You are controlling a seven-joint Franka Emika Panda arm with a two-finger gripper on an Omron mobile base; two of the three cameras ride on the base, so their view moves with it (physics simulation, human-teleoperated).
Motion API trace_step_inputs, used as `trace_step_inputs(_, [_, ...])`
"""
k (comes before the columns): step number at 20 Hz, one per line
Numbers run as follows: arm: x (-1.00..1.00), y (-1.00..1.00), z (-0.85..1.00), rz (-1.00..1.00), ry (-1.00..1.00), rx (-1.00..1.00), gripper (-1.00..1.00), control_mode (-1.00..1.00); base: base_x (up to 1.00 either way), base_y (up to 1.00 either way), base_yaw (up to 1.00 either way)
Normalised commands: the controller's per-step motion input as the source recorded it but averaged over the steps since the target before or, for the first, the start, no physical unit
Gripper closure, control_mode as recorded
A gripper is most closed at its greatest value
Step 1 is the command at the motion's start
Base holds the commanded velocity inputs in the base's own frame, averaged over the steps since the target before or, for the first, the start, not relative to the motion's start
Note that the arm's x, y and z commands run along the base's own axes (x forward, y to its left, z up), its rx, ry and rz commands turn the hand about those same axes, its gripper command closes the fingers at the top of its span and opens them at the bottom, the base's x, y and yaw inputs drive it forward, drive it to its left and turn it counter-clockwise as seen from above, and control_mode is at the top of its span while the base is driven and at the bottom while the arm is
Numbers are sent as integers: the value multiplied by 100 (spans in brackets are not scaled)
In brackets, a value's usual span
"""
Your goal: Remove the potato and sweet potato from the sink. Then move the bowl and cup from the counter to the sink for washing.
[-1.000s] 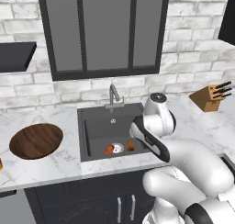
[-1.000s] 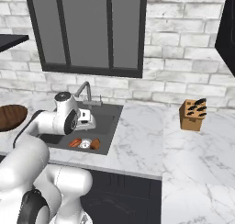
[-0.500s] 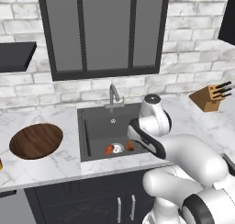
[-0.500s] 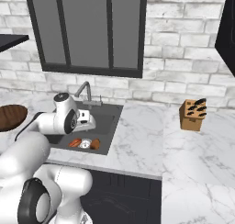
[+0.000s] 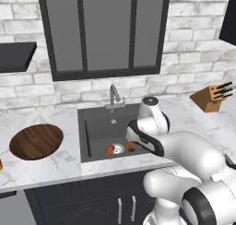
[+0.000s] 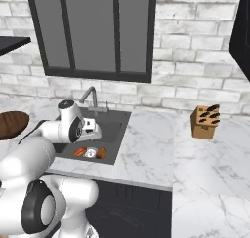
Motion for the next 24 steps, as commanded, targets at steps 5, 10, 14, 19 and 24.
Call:
trace_step_inputs(5, [3, 4, -14, 0, 1, 0, -100, -100, 0, 0, 0])
trace_step_inputs(10, [7, 0, -12, 0, 2, 0, -100, -100, 0, 0, 0])
trace_step_inputs(14, [15, 0, -7, 0, 8, 0, -100, -100, 0, 0, 0])
trace_step_inputs(19, [16, 0, -2, 0, 7, 0, -100, -100, 0, 0, 0])
trace_step_inputs(24, [17, 0, -1, 0, 6, 0, -100, -100, 0, 0, 0])
